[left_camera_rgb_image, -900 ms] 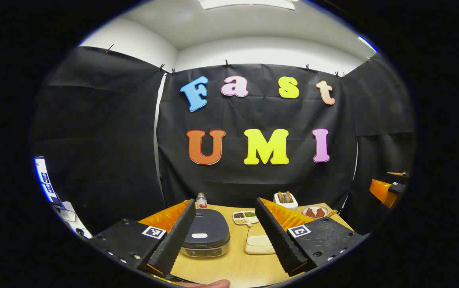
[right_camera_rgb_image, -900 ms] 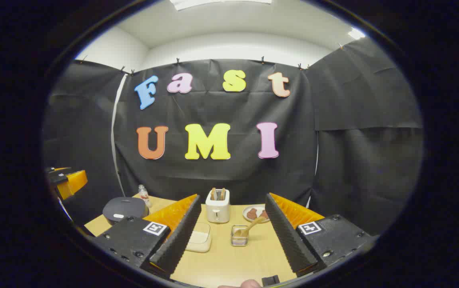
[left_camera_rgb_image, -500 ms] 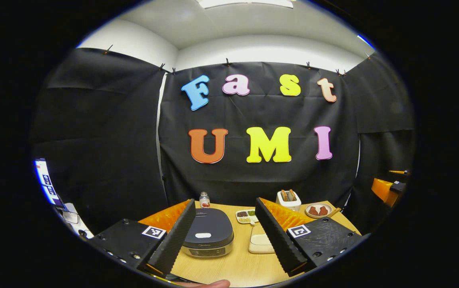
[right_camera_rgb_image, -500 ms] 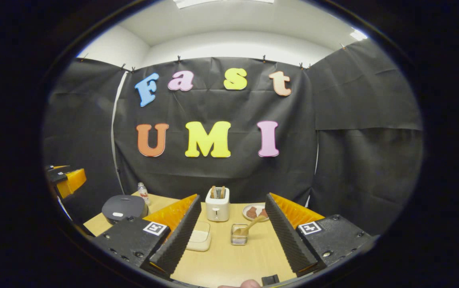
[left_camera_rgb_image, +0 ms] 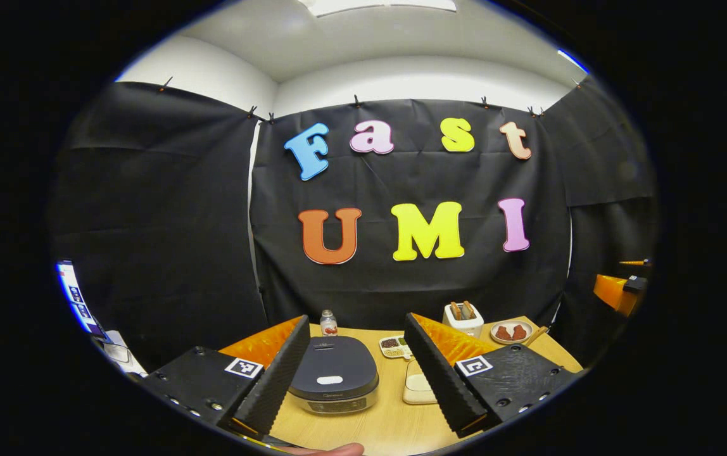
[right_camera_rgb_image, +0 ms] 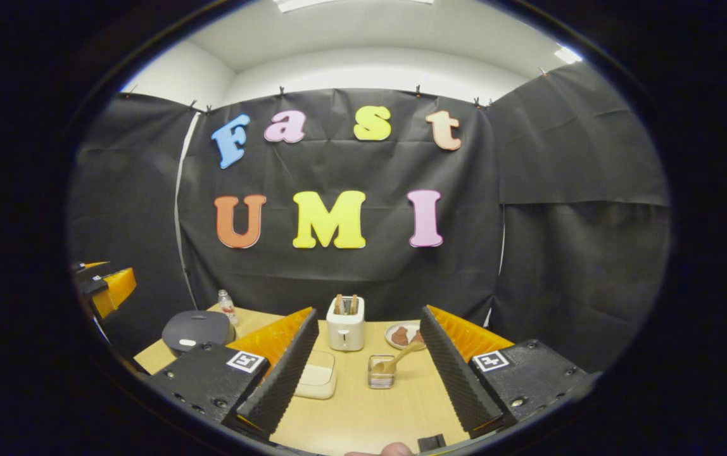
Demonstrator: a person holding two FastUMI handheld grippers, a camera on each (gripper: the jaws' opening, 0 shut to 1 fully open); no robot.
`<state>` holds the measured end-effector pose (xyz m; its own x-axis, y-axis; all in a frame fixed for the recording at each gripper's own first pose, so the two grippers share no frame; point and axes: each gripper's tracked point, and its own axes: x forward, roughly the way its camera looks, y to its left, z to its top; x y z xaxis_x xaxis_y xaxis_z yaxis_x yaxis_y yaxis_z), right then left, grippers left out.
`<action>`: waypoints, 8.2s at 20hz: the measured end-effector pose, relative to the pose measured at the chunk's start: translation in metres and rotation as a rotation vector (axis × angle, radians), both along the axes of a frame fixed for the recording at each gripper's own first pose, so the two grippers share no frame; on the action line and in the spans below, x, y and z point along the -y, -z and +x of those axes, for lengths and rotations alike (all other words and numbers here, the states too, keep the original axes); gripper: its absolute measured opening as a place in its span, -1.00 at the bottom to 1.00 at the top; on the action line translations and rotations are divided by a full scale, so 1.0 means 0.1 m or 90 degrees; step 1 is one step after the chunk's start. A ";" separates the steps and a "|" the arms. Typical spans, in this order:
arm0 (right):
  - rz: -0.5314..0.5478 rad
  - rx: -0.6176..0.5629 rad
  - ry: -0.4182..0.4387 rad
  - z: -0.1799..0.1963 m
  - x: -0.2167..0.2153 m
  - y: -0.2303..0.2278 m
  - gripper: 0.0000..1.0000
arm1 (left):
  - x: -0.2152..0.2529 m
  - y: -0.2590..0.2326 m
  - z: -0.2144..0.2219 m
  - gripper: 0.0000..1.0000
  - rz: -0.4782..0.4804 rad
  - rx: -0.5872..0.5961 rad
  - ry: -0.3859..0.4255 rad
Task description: Close the left gripper, press the button to open the rice cooker; take a wooden spoon from the chopstick holder with the right hand, scoop a spoonful of rice and pour it into the rice cooker, then put the wooden spoon back into the chopstick holder.
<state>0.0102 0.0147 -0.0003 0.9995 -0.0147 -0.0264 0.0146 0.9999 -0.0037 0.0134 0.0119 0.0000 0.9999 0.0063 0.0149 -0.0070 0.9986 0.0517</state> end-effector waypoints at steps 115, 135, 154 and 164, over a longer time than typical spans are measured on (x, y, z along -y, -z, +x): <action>0.170 -0.162 0.064 2.78 0.90 2.71 1.00 | 0.14 0.48 0.56 0.90 0.084 0.004 -0.071; 0.207 -0.159 -0.020 3.56 0.82 2.83 -0.44 | 0.13 0.65 0.64 0.91 0.105 -0.019 -0.095; -0.008 -0.038 -0.053 2.93 -0.26 1.02 -0.44 | -0.59 0.62 0.58 0.92 0.080 -0.018 -0.112; -0.038 -0.078 -0.088 3.07 -1.46 1.62 -0.44 | -0.87 0.85 0.69 0.92 0.059 -0.039 -0.087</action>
<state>0.3167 0.1609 -0.1619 0.9815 0.1177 -0.1508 -0.1273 0.9903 -0.0556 0.0823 0.0991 -0.0849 0.9889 0.1432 -0.0392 -0.1359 0.9795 0.1486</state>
